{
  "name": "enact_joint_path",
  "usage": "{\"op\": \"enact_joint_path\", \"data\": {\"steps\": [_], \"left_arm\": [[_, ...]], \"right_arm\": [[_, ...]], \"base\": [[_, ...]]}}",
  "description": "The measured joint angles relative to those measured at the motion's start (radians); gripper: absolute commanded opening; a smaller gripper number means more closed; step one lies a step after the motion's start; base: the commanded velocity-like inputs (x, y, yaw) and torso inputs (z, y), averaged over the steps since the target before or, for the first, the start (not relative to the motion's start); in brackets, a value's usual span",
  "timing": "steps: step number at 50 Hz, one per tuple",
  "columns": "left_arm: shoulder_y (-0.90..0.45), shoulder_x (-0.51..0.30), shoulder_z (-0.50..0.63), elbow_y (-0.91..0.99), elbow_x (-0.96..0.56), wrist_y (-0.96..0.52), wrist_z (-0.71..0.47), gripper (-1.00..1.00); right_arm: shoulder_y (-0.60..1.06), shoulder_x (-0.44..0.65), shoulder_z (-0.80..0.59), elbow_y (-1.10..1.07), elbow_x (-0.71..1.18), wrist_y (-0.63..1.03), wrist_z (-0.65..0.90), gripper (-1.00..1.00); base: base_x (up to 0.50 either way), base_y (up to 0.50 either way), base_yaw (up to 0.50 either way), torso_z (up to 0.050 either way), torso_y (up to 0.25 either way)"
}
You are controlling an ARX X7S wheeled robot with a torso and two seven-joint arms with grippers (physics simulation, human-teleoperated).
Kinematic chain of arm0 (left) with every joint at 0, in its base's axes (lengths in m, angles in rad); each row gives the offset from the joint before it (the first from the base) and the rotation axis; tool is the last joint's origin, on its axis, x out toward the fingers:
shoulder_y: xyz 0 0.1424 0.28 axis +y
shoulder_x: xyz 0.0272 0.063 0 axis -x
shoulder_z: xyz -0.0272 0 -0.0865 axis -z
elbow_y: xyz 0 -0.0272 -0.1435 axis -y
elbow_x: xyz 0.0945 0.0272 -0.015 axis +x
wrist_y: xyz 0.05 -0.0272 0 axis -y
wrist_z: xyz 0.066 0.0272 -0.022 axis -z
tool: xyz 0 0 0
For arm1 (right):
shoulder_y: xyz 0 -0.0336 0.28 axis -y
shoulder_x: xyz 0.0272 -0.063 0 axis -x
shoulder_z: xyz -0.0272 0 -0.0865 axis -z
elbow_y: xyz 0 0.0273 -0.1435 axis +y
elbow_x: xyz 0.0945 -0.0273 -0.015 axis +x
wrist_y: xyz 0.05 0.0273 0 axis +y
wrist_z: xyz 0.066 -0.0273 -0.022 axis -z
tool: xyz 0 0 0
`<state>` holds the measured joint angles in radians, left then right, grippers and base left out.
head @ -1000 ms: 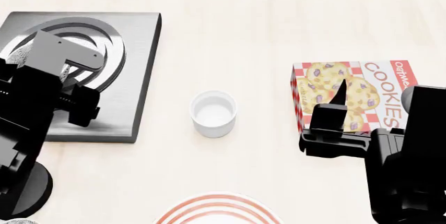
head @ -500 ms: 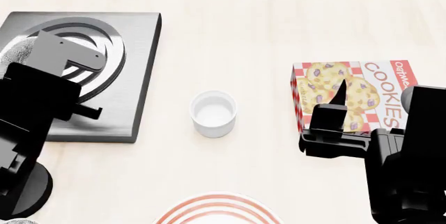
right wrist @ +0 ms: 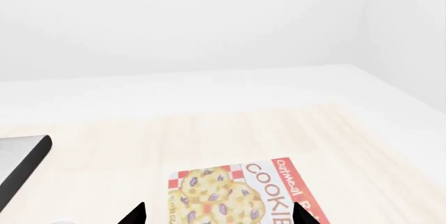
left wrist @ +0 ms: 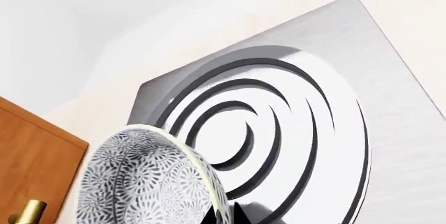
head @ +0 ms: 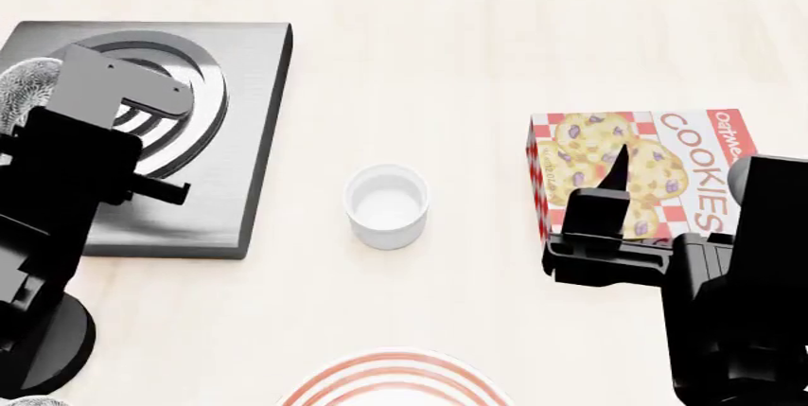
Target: Pick the akita bowl on the stove and place it on the plate.
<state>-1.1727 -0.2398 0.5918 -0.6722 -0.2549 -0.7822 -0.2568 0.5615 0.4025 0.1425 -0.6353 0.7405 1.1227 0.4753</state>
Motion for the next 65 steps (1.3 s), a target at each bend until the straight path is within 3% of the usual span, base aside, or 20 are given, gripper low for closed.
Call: {"op": "enact_joint_path", "data": {"steps": [15,42,65], "left_arm": [[-0.028,-0.072,0.048,0.264,0.001,-0.034,0.052,-1.0],[-0.069,-0.365,0.255,1.014,-0.041,-0.121,0.34,-1.0],[-0.121,-0.503,0.426,1.372,-0.035,-0.053,0.546,-1.0]], "right_arm": [[-0.001,0.004,-0.002,0.001,0.005,-0.004,0.005,1.0],[-0.004,0.011,-0.008,0.005,0.013,-0.013,0.015,1.0],[-0.004,0.015,-0.009,0.009,0.022,-0.019,0.022,1.0]], "base": [[0.0,0.0,0.0,0.0,0.0],[0.0,0.0,0.0,0.0,0.0],[0.0,0.0,0.0,0.0,0.001]]}}
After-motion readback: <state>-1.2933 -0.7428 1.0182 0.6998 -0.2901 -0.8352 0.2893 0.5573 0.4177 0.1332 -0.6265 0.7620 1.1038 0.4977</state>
